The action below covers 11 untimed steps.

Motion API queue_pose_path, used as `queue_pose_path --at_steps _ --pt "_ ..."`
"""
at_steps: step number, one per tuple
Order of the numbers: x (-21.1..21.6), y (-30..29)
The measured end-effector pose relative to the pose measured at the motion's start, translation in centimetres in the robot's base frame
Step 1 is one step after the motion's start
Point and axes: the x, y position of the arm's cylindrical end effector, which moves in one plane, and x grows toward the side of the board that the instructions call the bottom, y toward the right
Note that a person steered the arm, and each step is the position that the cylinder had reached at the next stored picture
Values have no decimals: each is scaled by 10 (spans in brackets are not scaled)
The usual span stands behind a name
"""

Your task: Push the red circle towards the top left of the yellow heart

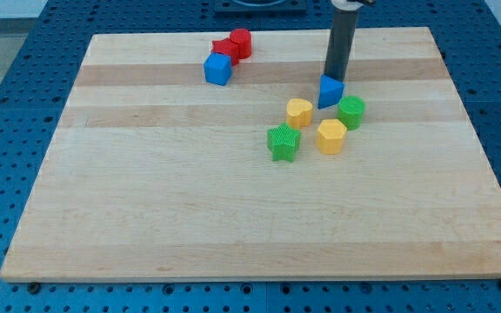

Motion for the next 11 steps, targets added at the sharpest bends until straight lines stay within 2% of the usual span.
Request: queue_pose_path --at_steps 2,3,6,8,11 --pt "-76 -40" --pt "-106 -81" --pt "-114 -199" --pt "-107 -195" --pt "-101 -139"
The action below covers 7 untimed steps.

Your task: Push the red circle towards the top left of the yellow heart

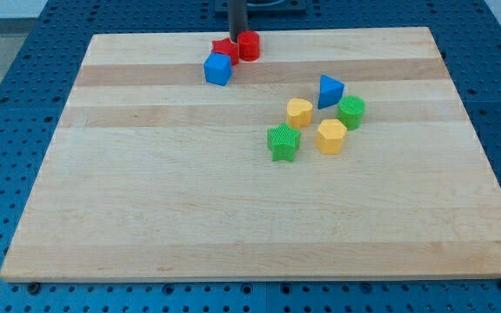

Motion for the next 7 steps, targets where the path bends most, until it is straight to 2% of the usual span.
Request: queue_pose_path --at_steps 3,5,7 --pt "17 39" --pt "31 11" --pt "74 10"
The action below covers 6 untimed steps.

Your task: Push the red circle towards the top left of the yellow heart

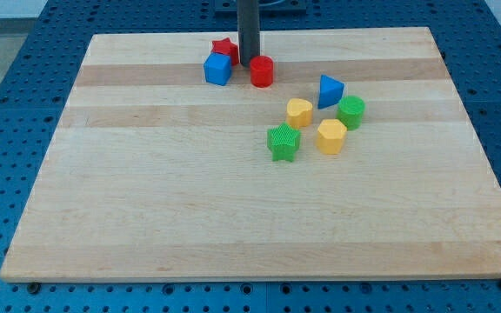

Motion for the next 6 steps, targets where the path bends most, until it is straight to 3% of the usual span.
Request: queue_pose_path --at_steps 3,6 --pt "19 -34" --pt "0 -22"
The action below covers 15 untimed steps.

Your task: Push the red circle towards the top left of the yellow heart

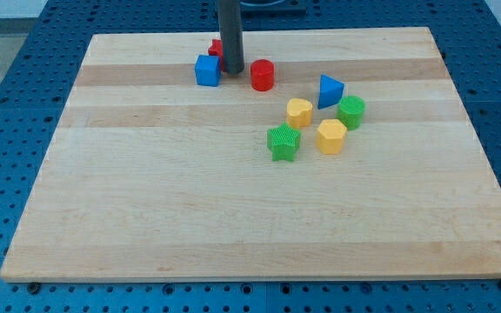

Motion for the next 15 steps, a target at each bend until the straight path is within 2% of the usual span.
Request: queue_pose_path --at_steps 4,9,14,15 --pt "22 26" --pt "10 54" --pt "27 58" --pt "7 58"
